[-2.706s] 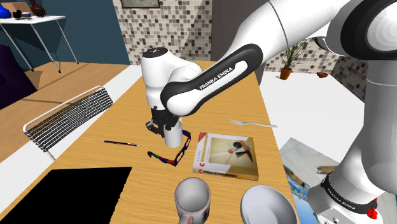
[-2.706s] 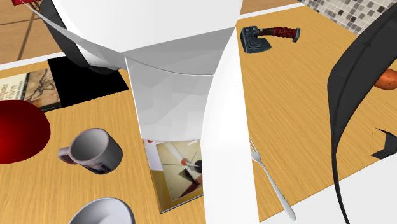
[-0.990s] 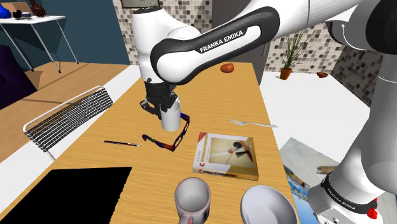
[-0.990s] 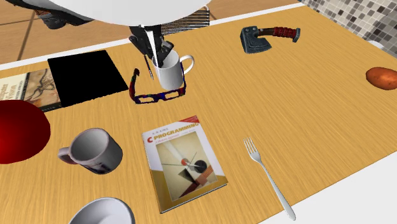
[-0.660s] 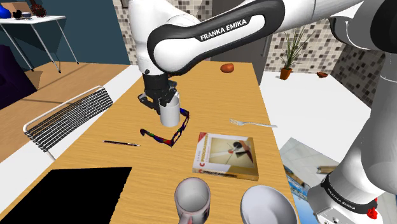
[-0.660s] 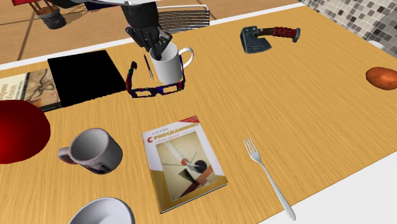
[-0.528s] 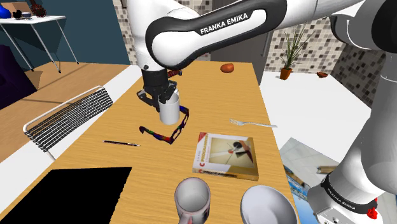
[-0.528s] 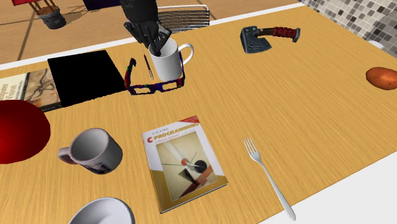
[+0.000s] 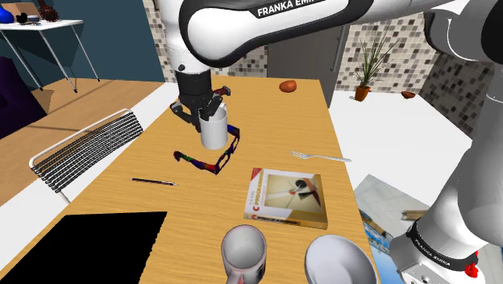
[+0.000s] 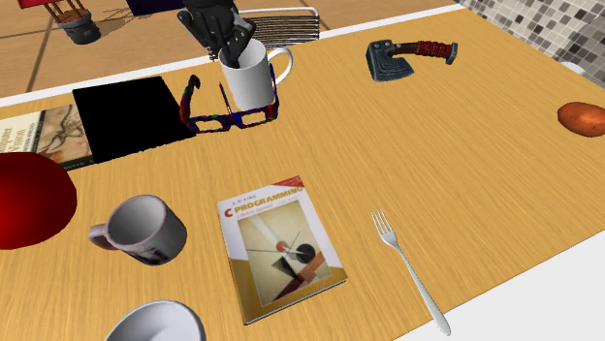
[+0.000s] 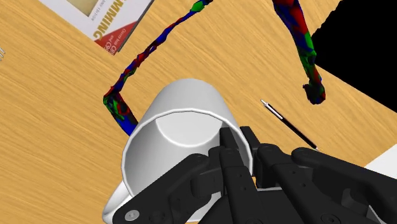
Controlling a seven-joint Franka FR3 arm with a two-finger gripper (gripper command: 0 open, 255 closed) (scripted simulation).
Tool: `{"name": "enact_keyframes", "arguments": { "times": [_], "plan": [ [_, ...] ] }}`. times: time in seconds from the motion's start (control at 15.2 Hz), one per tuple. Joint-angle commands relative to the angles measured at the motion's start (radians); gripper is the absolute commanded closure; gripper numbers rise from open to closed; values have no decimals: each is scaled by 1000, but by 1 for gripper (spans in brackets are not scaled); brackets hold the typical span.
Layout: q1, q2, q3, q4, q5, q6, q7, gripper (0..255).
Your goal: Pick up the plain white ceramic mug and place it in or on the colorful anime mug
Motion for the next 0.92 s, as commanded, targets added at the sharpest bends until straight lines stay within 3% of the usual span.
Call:
{"name": "enact_keyframes", "arguments": {
  "times": [0.0,0.86],
  "plan": [
    [7,-39,12,-42,13,4,20,255],
    [98,-311,114,-308,129,16,201,255]
  ]
}}
